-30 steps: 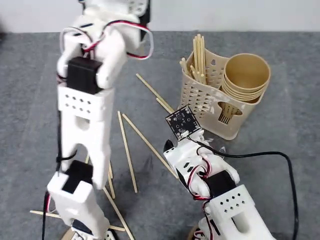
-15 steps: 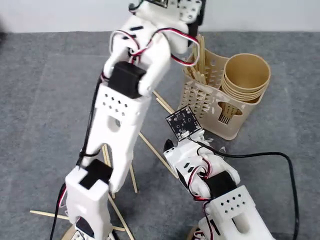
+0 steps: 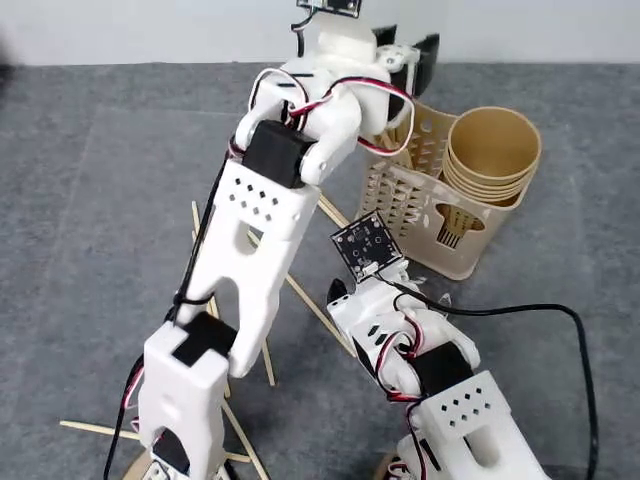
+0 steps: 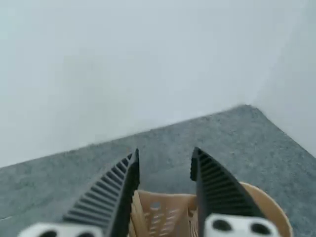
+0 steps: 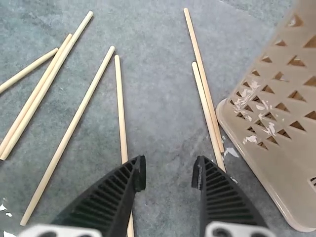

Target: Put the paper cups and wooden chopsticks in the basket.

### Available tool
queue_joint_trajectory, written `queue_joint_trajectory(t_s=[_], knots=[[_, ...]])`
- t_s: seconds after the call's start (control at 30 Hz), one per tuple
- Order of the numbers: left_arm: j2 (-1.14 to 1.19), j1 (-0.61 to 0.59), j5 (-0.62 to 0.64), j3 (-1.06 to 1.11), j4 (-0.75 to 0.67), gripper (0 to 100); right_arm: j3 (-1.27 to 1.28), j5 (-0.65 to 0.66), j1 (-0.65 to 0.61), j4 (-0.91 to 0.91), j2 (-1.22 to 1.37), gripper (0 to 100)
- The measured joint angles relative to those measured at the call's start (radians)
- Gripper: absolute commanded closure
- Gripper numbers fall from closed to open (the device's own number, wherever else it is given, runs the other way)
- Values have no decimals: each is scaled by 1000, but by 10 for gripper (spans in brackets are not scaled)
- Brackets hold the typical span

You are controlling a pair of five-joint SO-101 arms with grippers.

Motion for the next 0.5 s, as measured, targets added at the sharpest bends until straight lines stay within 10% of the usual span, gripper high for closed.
queue_joint_trajectory(t_s=[0.5], knots=[[-176,-405,-48,26,578,891,12,0,0,0,0,827]])
